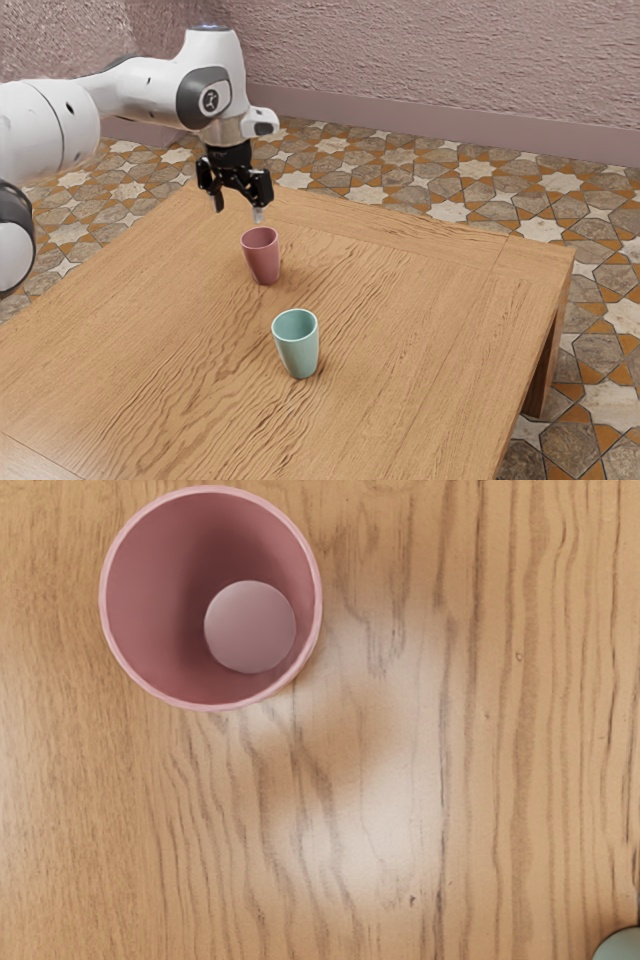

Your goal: Place the left cup onto the right cup

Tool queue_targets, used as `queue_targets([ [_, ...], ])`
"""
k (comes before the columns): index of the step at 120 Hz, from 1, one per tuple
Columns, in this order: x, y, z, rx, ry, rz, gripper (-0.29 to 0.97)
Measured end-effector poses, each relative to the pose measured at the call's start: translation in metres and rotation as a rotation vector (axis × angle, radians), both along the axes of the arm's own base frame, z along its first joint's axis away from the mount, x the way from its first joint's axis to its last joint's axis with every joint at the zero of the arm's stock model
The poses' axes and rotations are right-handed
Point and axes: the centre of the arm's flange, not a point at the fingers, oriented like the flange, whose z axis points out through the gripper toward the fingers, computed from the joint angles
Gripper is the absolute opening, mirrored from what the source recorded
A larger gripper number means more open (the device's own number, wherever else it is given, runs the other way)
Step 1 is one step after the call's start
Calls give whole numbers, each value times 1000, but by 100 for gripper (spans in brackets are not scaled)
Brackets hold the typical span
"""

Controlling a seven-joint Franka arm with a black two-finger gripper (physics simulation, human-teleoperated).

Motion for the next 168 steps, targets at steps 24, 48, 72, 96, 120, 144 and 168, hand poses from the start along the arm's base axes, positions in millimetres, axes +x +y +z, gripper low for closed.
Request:
queue_targets([
  [24,9,5,-17,-12,-5,-4,65],
  [48,18,9,-30,-17,-7,-13,65],
  [72,24,9,-41,-23,-4,-24,65],
  [96,32,3,-54,-34,2,-43,64],
  [120,36,-4,-66,-44,11,-60,64],
  [144,42,-4,-76,-52,14,-67,64],
  [168,48,1,-80,-59,8,-65,64],
])
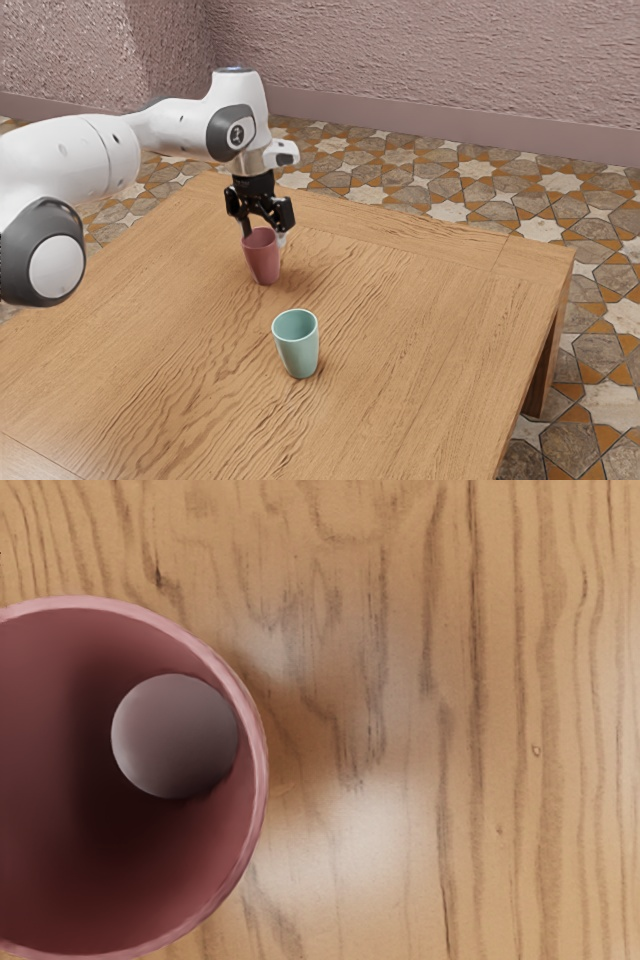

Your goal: Place the left cup onto the right cup

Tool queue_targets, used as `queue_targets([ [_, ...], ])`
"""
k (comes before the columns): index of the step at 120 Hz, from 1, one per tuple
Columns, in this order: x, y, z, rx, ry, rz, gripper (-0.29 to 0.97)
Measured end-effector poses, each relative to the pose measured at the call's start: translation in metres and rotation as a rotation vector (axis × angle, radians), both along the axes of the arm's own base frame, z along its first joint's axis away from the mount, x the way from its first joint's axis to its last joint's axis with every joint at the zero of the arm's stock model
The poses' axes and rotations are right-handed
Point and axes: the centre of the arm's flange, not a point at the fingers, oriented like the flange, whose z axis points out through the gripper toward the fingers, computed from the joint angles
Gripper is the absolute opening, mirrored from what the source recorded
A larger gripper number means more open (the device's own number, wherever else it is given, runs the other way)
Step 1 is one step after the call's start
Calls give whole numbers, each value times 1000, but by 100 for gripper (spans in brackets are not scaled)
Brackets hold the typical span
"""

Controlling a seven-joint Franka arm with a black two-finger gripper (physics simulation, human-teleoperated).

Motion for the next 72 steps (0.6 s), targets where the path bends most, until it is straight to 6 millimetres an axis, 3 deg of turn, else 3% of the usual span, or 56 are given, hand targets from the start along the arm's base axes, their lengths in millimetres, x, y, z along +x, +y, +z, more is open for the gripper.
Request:
queue_targets([
  [72,8,5,-20,-15,11,-7,64],
])
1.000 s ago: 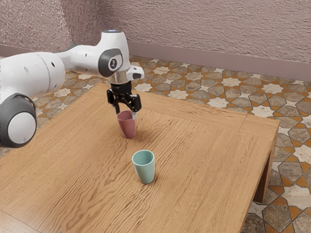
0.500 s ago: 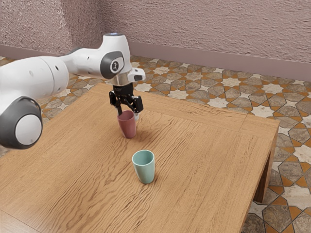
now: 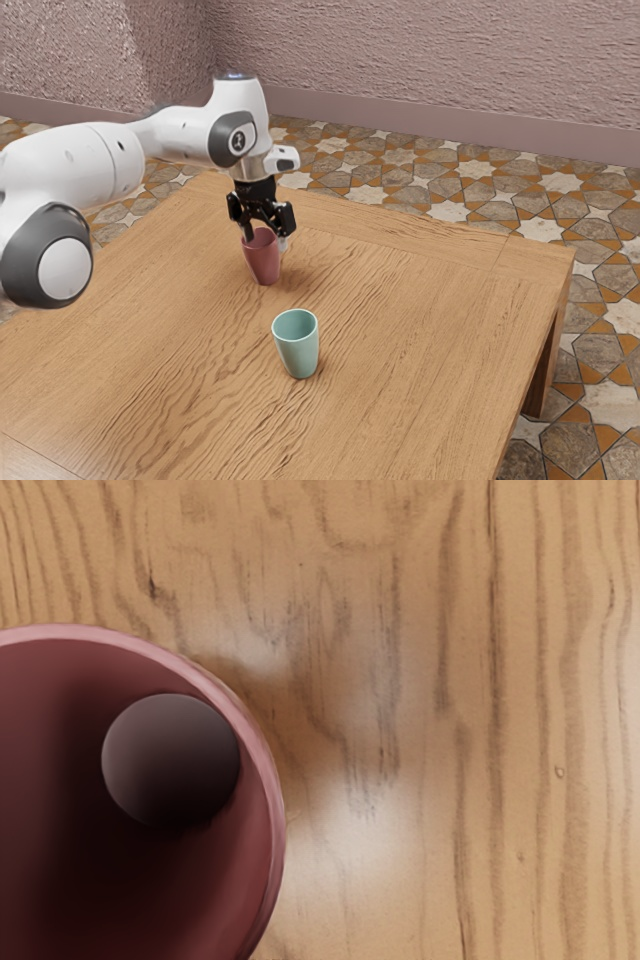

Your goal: Place the left cup onto the right cup

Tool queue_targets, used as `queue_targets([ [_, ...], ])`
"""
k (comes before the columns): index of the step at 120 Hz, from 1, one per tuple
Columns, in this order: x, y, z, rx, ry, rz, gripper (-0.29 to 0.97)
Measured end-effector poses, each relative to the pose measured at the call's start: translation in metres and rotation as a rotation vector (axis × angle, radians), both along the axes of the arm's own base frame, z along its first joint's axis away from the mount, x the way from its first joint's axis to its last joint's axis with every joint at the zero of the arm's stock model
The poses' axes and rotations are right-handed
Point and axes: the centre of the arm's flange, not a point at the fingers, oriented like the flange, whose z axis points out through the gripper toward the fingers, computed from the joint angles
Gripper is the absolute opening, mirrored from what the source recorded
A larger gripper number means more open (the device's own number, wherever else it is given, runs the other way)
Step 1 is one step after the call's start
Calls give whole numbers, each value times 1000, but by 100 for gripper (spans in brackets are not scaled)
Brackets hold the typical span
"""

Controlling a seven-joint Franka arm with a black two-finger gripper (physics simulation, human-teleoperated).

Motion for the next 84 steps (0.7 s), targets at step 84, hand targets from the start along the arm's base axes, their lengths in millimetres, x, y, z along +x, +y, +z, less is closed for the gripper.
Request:
queue_targets([
  [84,10,-4,-13,38,-7,-42,52],
])
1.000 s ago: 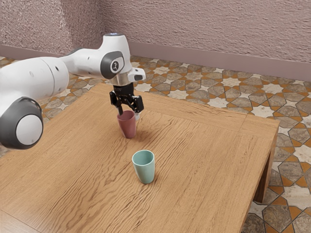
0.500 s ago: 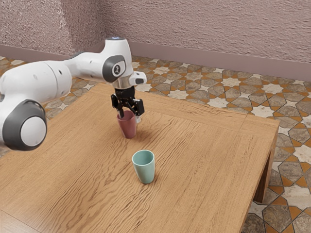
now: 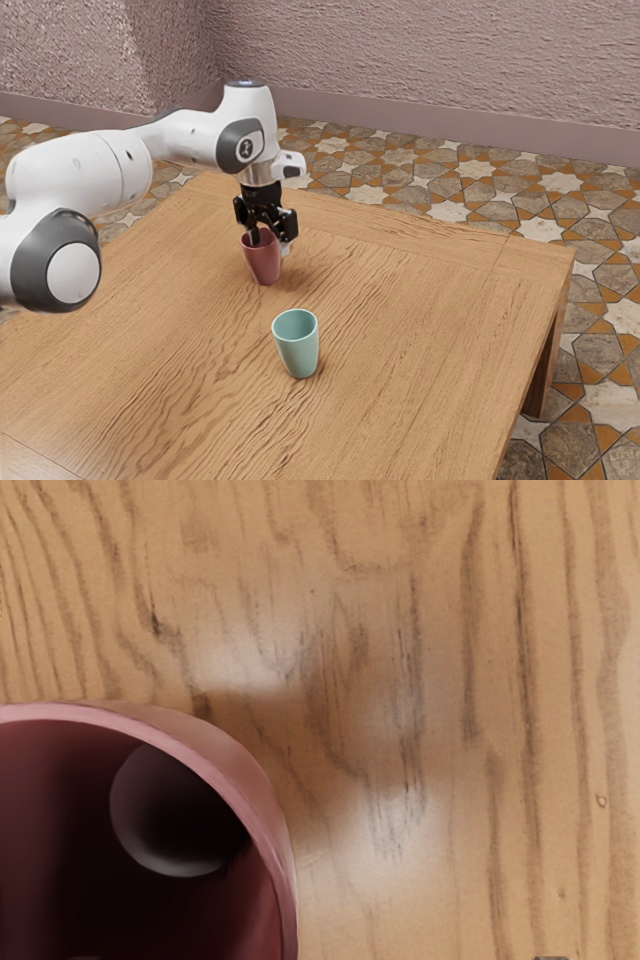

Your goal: Place the left cup onto the right cup

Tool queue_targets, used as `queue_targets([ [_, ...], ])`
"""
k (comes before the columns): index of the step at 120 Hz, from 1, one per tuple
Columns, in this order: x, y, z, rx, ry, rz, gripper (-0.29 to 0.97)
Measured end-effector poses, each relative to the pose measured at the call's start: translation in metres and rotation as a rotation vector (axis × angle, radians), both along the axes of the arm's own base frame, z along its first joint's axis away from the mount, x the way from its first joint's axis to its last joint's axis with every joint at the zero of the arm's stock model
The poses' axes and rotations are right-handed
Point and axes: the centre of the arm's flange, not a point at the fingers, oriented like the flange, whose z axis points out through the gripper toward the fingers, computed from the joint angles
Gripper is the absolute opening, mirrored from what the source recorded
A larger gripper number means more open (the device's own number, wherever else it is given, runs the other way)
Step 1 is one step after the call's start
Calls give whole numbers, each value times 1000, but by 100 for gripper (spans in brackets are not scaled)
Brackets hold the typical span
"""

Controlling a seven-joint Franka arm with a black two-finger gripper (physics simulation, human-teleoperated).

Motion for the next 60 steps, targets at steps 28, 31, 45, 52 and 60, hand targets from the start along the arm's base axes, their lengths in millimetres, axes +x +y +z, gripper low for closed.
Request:
queue_targets([
  [28,2,2,-2,8,-3,-1,43],
  [31,2,2,-2,10,-3,-2,42],
  [45,2,3,-5,16,-1,-5,39],
  [52,2,3,-7,18,0,-6,38],
  [60,3,4,-8,19,0,-5,36],
])
